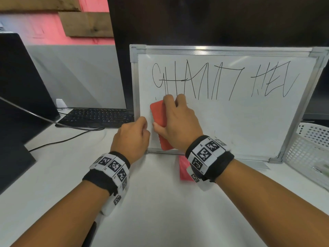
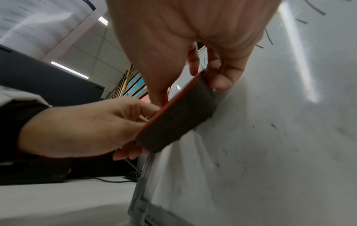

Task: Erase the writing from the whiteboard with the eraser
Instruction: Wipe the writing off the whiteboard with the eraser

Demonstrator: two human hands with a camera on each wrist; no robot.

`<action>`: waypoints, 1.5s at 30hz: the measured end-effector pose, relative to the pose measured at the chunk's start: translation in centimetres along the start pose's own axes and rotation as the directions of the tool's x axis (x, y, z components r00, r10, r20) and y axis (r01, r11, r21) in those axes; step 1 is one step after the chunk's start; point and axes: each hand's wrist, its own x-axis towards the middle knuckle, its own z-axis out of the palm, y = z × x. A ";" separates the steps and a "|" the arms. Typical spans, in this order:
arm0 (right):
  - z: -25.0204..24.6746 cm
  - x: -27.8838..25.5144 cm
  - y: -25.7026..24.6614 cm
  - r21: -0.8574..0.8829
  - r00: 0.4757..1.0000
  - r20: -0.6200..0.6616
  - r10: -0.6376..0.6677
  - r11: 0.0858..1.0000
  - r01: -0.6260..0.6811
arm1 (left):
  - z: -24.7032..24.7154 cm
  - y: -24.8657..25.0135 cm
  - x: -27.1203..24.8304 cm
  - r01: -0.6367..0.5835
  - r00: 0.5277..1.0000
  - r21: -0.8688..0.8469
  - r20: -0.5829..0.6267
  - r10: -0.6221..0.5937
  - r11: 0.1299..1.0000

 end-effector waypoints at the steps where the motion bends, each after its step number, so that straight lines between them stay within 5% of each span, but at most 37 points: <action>1: 0.2 -0.3 0.0 -0.002 1.000 0.014 0.000 1.000 0.000 | 0.0 0.0 0.0 -0.010 1.000 -0.008 -0.010 0.010 1.000; 17: -0.2 0.8 -0.3 0.033 0.998 -0.059 0.016 0.999 -0.015 | 0.2 -0.1 -0.1 -0.052 0.998 -0.070 -0.025 0.051 0.996; 29: -0.6 -0.5 1.5 0.168 0.986 -0.129 0.110 0.982 -0.087 | -0.4 1.9 -0.8 -0.083 0.973 -0.424 0.162 0.166 0.902; 40: -0.4 -2.4 4.3 0.333 0.979 -0.203 -0.005 0.940 0.074 | -0.3 3.0 -1.0 -0.032 0.963 -0.518 0.213 0.165 0.855; 45: -0.5 -4.4 5.4 0.450 0.999 -0.031 -0.028 0.892 0.039 | -0.2 2.7 -1.0 -0.024 0.959 -0.514 0.231 0.165 0.857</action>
